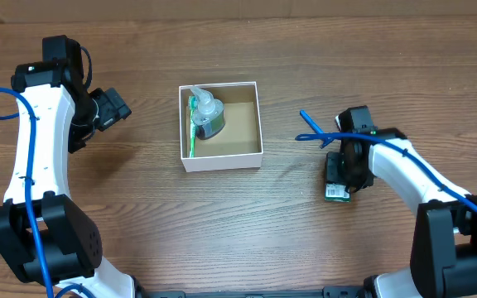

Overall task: Pack container
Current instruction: 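Carry the packet into the box and release it at the front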

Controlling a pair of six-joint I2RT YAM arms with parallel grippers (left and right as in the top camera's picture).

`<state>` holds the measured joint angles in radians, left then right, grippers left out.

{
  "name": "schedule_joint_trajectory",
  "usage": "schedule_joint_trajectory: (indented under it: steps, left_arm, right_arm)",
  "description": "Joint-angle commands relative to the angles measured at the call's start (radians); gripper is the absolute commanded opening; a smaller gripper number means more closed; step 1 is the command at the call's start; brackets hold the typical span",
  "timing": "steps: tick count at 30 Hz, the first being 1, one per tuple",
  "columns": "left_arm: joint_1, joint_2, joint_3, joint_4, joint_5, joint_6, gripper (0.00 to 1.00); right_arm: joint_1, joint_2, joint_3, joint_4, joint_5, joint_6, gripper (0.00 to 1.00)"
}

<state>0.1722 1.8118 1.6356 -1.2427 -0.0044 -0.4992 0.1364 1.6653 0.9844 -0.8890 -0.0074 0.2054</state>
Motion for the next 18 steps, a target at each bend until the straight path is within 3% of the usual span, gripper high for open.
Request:
schedule_joint_trajectory:
  steps: [1,8,18]
  left_arm:
    - [0.004,-0.034,0.019,-0.002,-0.003,-0.01,1.0]
    - [0.004,-0.034,0.019,-0.002,-0.003,-0.01,1.0]
    - [0.004,-0.034,0.019,-0.002,-0.003,-0.01,1.0]
  right_arm:
    - [0.012,-0.058,0.174,-0.076,-0.029,0.001,0.29]
    - [0.151,-0.062,0.455,-0.22,-0.142,0.013,0.31]
    - [0.428,-0.053,0.521,-0.018,-0.151,0.119,0.32]
